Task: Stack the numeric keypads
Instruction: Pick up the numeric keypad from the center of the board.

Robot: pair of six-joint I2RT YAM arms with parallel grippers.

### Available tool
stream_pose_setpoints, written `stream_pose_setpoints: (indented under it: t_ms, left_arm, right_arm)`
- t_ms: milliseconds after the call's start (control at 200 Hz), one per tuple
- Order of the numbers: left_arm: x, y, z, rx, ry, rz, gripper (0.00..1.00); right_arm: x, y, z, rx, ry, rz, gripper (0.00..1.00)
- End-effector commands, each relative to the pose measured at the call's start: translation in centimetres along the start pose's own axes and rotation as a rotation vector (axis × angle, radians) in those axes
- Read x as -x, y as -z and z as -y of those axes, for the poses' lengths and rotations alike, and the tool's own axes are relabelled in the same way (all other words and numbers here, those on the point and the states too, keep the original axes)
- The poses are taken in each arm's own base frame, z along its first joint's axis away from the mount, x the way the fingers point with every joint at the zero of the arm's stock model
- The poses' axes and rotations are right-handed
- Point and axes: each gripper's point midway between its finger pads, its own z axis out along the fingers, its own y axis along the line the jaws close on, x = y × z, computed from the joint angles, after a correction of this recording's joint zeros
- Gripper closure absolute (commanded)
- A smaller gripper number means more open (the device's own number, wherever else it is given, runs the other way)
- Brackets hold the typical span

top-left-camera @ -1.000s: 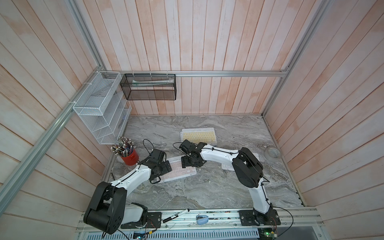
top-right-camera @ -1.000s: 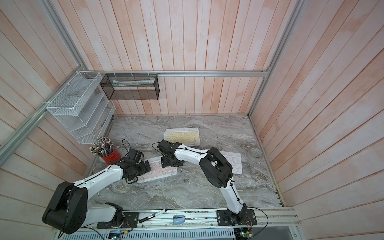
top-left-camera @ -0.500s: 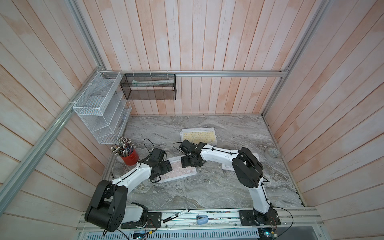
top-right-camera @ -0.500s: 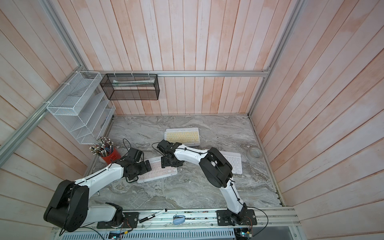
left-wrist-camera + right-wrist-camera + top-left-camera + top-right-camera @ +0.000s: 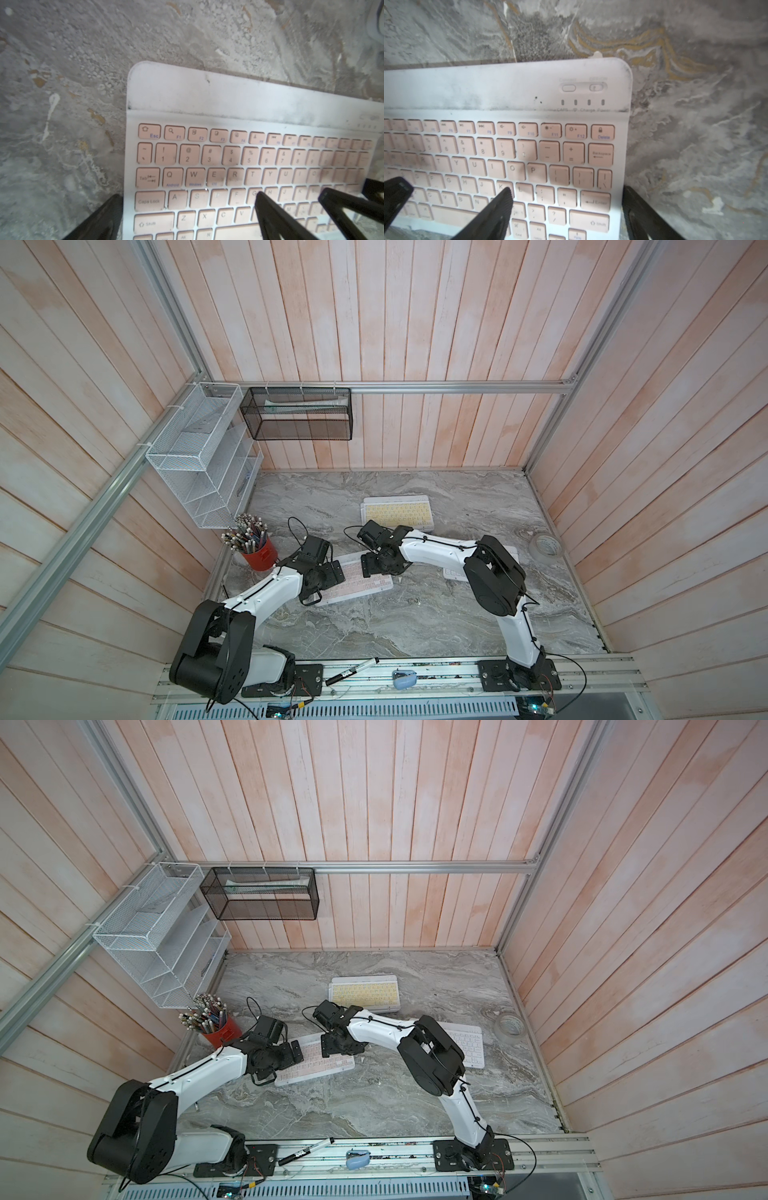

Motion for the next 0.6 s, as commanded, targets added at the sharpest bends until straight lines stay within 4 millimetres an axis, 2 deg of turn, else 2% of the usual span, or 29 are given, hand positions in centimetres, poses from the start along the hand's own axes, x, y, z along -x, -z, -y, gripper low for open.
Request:
stream_pose_setpoints:
  t_ms: [0, 245, 430, 595]
  left_arm:
    - [-1.8, -0.8, 0.7, -0.062, -0.003, -0.075, 0.00]
    - [-2.0, -0.6, 1.1, -0.092, -0.014, -0.072, 0.00]
    - [-2.1, -0.4, 1.6, -0.120, -0.026, -0.070, 0.00]
    - [-2.2, -0.5, 1.7, -0.131, -0.026, -0.071, 0.00]
  right_arm:
    - [-0.8, -1.1, -1.0, 0.037, 0.024, -0.042, 0.17]
    - [-0.5, -0.5, -1.6, 0.120, 0.029, -0.026, 0.17]
    - [-0.2, 0.6, -1.8, 0.298, -0.024, -0.004, 0.17]
    - [0.2, 2.3, -1.9, 0.484, -0.087, 0.030, 0.19]
